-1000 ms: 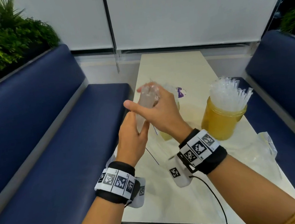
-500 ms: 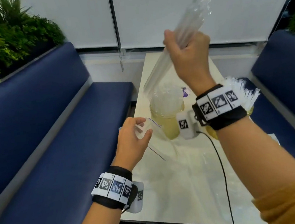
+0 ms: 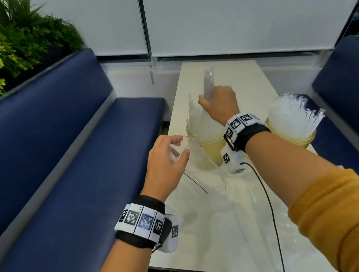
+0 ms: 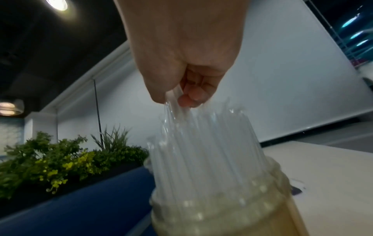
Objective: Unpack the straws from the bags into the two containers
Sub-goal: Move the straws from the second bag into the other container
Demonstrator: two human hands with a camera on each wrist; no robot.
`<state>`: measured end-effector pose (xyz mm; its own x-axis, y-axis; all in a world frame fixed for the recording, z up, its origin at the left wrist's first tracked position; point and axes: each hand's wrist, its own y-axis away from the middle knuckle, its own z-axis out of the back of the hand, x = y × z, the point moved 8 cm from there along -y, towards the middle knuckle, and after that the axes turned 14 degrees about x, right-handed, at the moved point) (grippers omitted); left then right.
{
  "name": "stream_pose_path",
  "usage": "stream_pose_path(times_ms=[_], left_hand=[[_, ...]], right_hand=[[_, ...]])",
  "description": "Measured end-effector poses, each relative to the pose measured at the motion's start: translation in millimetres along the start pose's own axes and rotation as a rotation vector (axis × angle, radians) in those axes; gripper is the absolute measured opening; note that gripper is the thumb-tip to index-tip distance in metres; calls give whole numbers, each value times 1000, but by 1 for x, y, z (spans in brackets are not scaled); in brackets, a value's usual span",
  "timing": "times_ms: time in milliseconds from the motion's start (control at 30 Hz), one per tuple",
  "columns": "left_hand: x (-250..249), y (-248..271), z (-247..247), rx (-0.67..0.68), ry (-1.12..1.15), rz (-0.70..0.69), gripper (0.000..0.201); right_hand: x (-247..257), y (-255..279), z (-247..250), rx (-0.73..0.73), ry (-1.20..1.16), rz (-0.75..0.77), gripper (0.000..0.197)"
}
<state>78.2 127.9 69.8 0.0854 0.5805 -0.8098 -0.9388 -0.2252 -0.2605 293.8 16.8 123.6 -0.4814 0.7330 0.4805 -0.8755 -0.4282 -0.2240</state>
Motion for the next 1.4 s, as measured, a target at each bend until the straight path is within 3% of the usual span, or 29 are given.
stream_pose_path(times_ms=[67,167,300,367,467,533,667,833,933,1033,1100,1167,1267,1300,1400], left_hand=[[1,0,1,-4,-7,-2,27],[3,0,3,-7,-5,2,27],[4,-1,5,-9,-10,8,27],[4,-2,5,-5,-9,6,27],[4,-4,3,11,-19,-1,26],[3,-5,2,13,-27,-2,25],[4,-6,1,-3,-20,-3,22],[2,-7,0,6,-42,-26,28],[2,-8,-3,64,-59,-5,42],[2,-10,-10,116,-76,4,55],[2,-10,-16,148,-71,5,66],[3,-12,-20,178,-75,1,76],[0,-12,-27,222,-84,-39,85],[-1,-11,-29,236,-84,-50,87],[-3,-7,-37,258,-69,-81,88]], right_hand=[[-8,5,-12,32,34,-50,38],[-7,9,-10,-31,65,-45,46],[-9,4,7,-167,-207,38,98],[-4,-1,19,-244,-230,82,98],[11,-18,38,-287,-171,144,78],[19,-40,37,-145,-33,180,67],[20,-58,-7,311,247,173,45],[0,-36,-58,445,512,188,51],[1,-29,-54,347,540,219,46],[24,-9,-15,75,315,263,42],[43,17,8,-26,202,283,42],[55,41,7,136,129,253,49],[40,85,-50,789,-6,49,44],[35,100,-70,934,48,28,39],[24,120,-108,987,270,29,43]])
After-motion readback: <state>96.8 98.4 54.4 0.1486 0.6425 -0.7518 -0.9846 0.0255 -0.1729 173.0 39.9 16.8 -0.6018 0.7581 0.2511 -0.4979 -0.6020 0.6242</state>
